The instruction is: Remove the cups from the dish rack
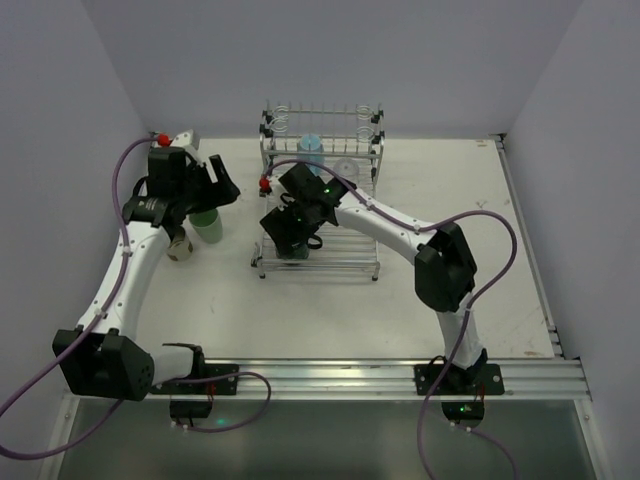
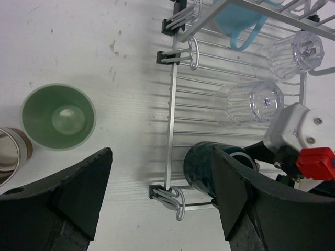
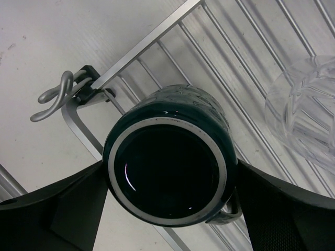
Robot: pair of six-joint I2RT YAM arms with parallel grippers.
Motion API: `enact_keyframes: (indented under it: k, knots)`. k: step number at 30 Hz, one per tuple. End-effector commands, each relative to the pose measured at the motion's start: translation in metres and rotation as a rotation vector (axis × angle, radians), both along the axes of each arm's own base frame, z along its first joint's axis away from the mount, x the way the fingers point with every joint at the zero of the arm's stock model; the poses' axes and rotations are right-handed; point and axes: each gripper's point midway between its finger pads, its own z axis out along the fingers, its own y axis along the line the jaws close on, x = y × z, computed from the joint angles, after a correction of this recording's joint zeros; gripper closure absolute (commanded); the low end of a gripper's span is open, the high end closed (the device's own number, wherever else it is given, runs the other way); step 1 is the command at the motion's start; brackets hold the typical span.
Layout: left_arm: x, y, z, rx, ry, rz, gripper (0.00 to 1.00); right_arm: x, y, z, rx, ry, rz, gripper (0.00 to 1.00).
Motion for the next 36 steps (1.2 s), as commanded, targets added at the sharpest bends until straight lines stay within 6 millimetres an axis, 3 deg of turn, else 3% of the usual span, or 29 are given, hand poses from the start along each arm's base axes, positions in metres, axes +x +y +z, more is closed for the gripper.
enact_keyframes:
  k: [1, 15, 25, 27, 30, 31, 33, 34, 36]
  knots:
    - [-0.005, -0.007, 0.016, -0.017, -0.057, -0.044, 0.2, -0.003, 0.009, 0.009, 0.01, -0.024, 0.072, 0.01]
    - [-0.009, -0.01, 0.009, -0.02, -0.044, -0.06, 0.19, 0.008, 0.017, 0.011, -0.022, -0.076, 0.035, 0.01]
    - [-0.009, -0.01, 0.007, -0.015, -0.042, -0.071, 0.18, 0.011, 0.016, -0.001, -0.051, -0.049, -0.008, 0.02]
    - [-0.009, -0.01, 0.005, -0.011, -0.04, -0.072, 0.18, 0.012, 0.015, -0.003, -0.058, -0.051, -0.012, 0.05]
    - [-0.01, -0.009, 0.008, -0.007, -0.046, -0.069, 0.18, 0.013, 0.013, -0.003, -0.068, -0.057, -0.019, 0.26]
    - [-0.011, -0.009, 0.009, -0.008, -0.049, -0.068, 0.17, 0.013, 0.013, -0.001, -0.062, -0.061, -0.026, 0.48]
    - [-0.012, -0.009, 0.014, -0.01, -0.062, -0.073, 0.17, 0.014, 0.013, 0.002, -0.052, -0.071, -0.041, 0.7]
    - [-0.013, -0.01, 0.016, -0.013, -0.063, -0.073, 0.17, 0.015, 0.013, 0.005, -0.047, -0.077, -0.046, 0.91]
    - [-0.015, -0.01, 0.023, -0.018, -0.074, -0.078, 0.17, 0.016, 0.013, 0.015, -0.029, -0.09, -0.066, 1.0]
